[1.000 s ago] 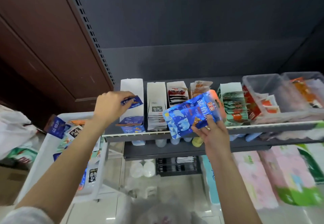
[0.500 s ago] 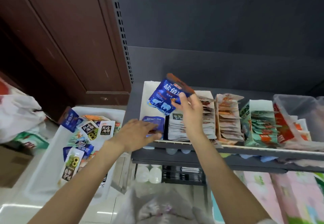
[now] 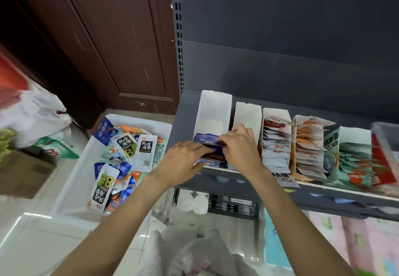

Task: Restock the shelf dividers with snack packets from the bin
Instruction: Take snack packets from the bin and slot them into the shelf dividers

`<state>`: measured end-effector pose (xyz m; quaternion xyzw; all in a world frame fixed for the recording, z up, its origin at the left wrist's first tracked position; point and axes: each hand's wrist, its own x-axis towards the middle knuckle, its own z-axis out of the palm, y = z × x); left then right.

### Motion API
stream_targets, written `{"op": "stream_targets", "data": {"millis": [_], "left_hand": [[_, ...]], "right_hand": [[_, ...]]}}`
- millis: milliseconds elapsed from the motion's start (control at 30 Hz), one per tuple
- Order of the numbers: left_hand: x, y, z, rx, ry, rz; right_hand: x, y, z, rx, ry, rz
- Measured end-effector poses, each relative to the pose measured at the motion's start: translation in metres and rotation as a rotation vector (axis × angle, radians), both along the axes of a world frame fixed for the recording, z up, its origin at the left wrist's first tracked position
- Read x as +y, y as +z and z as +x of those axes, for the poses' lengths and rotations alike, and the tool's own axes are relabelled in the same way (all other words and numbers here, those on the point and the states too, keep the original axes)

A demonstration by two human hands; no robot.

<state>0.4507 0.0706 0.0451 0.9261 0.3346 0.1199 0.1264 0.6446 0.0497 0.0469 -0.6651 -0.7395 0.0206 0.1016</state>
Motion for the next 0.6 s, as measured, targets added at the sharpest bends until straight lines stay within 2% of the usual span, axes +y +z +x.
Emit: {"op": "stream_targets", "data": {"millis": [100, 233, 400, 500, 600], "left_hand": [[-0.011, 0.005, -0.009, -0.094, 0.064, -0.010], [-0.032, 0.017, -0.038, -0.269, 0.224, 0.038], [-0.058, 0.022, -0.101, -0.461, 0.531, 0.050], [-0.062, 0.005, -0.150, -0.488, 0.787, -0.112], [-0.050, -0.032, -0.205, -0.452, 0.985, -0.281]], "right_hand": [[-0.006, 0.005, -0.001, 0.064, 0.004, -0.067], [-0.020, 0.020, -0.001, 0.170, -0.002, 0.026], [-0.053, 0.054, -0.041, 0.518, 0.025, 0.201], [-0.062, 0.054, -0.095, 0.708, 0.110, 0.097], [-0.044, 0.017, -0.155, 0.727, 0.196, -0.135]]}}
